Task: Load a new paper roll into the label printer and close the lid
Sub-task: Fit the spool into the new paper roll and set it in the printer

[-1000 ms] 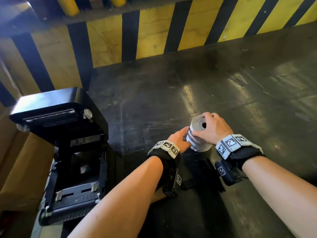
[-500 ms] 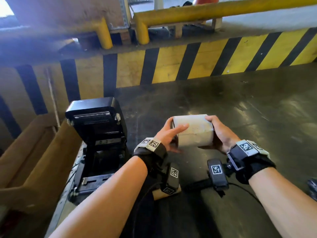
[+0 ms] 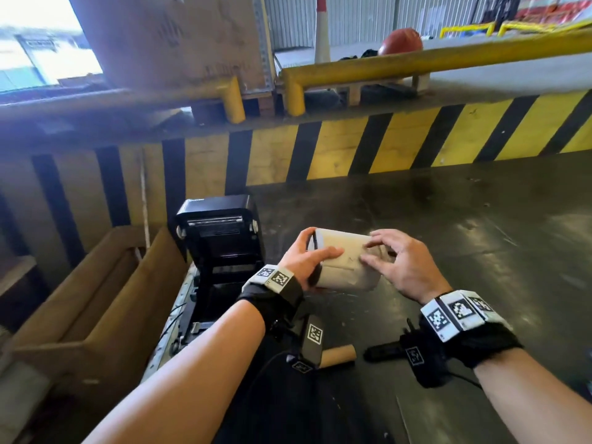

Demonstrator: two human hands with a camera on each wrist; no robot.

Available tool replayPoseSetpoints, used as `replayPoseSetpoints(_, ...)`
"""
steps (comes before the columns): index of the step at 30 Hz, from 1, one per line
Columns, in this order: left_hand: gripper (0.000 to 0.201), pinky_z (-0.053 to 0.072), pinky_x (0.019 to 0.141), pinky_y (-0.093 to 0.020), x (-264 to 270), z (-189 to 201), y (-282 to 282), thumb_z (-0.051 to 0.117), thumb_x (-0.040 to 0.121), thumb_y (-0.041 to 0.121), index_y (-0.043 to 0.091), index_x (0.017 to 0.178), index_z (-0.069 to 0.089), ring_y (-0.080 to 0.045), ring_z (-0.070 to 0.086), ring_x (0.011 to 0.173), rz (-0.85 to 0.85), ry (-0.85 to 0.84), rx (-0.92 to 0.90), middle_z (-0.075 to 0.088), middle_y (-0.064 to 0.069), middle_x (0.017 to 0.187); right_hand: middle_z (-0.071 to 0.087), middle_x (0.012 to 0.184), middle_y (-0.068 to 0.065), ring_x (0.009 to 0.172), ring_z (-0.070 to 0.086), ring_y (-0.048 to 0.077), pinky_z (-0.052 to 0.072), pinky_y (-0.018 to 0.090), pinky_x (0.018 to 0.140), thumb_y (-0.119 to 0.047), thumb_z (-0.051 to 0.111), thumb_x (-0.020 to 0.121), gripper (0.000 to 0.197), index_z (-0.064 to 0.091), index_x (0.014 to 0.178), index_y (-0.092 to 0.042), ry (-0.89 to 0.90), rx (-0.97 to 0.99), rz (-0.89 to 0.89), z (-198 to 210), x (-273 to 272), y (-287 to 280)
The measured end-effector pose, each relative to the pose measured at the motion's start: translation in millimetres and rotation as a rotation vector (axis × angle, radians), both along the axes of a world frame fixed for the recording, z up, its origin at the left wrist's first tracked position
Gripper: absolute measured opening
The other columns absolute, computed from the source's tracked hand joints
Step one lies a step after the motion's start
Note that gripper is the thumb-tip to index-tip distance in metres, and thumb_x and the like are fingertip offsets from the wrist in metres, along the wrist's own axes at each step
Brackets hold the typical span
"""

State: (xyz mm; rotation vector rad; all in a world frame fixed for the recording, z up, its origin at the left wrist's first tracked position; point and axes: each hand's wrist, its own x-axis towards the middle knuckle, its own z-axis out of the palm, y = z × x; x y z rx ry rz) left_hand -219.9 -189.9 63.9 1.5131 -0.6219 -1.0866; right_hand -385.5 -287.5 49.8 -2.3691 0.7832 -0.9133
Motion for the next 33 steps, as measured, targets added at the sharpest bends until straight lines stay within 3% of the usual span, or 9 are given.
replayPoseSetpoints(2, 0.056, 0.051, 0.040, -0.030, 1, 4, 4, 0.072, 0.078, 0.018, 0.030, 0.125, 0.044, -0.025, 0.059, 0.078, 0.003, -0.011, 0.007, 0.055, -0.010, 0.113, 0.067, 0.114, 0.009, 0.104, 0.062, 0.022, 0.043, 0.026, 0.094, -0.023, 0.075, 0.074, 0.022, 0.072, 0.091, -0.009, -0.016, -0.018, -0.012, -1, 3, 2)
replayPoseSetpoints(5, 0.055, 0.053, 0.040, -0.032, 4, 7, 5, 0.071, 0.079, 0.020, 0.028, 0.126, 0.044, -0.024, 0.059, 0.079, 0.018, -0.034, 0.022, 0.054, -0.007, 0.108, 0.067, 0.111, 0.009, 0.101, 0.063, 0.022, 0.043, 0.024, 0.092, -0.019, 0.076, 0.073, 0.017, 0.072, 0.085, -0.008, -0.029, -0.028, 0.008, -5, 7, 5)
replayPoseSetpoints(13, 0.053, 0.055, 0.053, -0.038, 6, -5, -6, 0.073, 0.077, 0.027, 0.034, 0.120, 0.043, -0.024, 0.057, 0.088, 0.029, -0.089, 0.122, 0.052, -0.003, 0.107, 0.066, 0.111, 0.004, 0.100, 0.061, 0.017, 0.046, 0.021, 0.088, -0.017, 0.075, 0.074, 0.010, 0.073, 0.082, -0.011, -0.038, 0.064, 0.039, -18, 3, 4)
replayPoseSetpoints(18, 0.055, 0.057, 0.074, -0.051, 8, -21, -18, 0.073, 0.076, 0.032, 0.039, 0.120, 0.040, -0.029, 0.055, 0.100, 0.007, -0.118, 0.222, 0.049, -0.002, 0.110, 0.063, 0.113, 0.000, 0.107, 0.058, 0.013, 0.035, 0.000, 0.088, -0.017, 0.075, 0.073, 0.005, 0.072, 0.076, -0.020, -0.064, 0.289, 0.104, -39, -11, 3)
replayPoseSetpoints(19, 0.057, 0.057, 0.073, -0.050, 8, -24, -21, 0.073, 0.076, 0.032, 0.039, 0.122, 0.040, -0.029, 0.055, 0.100, -0.002, -0.127, 0.233, 0.049, -0.002, 0.111, 0.063, 0.112, -0.001, 0.107, 0.058, 0.012, 0.035, 0.002, 0.091, -0.018, 0.075, 0.073, 0.008, 0.071, 0.074, -0.024, -0.074, 0.331, 0.115, -45, -13, 2)
replayPoseSetpoints(21, 0.058, 0.057, 0.071, -0.049, 9, -31, -26, 0.072, 0.076, 0.031, 0.039, 0.123, 0.039, -0.028, 0.055, 0.099, -0.012, -0.142, 0.260, 0.048, -0.001, 0.111, 0.064, 0.110, -0.005, 0.107, 0.059, 0.012, 0.040, 0.018, 0.097, -0.018, 0.075, 0.073, 0.011, 0.070, 0.071, -0.028, -0.137, 0.427, 0.120, -56, -19, -1)
replayPoseSetpoints(24, 0.059, 0.057, 0.071, -0.048, 13, -43, -32, 0.072, 0.076, 0.032, 0.040, 0.124, 0.038, -0.027, 0.053, 0.100, -0.041, -0.163, 0.325, 0.046, -0.002, 0.119, 0.064, 0.108, -0.008, 0.103, 0.062, 0.015, 0.047, 0.033, 0.093, -0.016, 0.075, 0.074, 0.015, 0.070, 0.069, -0.030, -0.231, 0.547, 0.028, -69, -34, -19)
replayPoseSetpoints(28, 0.063, 0.056, 0.075, -0.050, 18, -66, -42, 0.072, 0.076, 0.033, 0.041, 0.127, 0.036, -0.028, 0.048, 0.105, -0.069, -0.221, 0.407, 0.039, 0.001, 0.123, 0.067, 0.100, 0.002, 0.095, 0.065, 0.021, 0.049, 0.033, 0.091, -0.015, 0.076, 0.073, 0.019, 0.066, 0.071, -0.031, -0.158, 0.593, -0.146, -87, -57, -62)
replayPoseSetpoints(33, 0.068, 0.054, 0.075, -0.051, 20, -90, -58, 0.072, 0.077, 0.029, 0.037, 0.132, 0.032, -0.029, 0.043, 0.107, -0.121, -0.298, 0.484, 0.037, -0.003, 0.132, 0.069, 0.099, 0.003, 0.099, 0.063, 0.021, 0.047, 0.032, 0.085, -0.025, 0.077, 0.069, 0.014, 0.065, 0.072, -0.032, 0.219, 0.616, -0.292, -136, -67, -108)
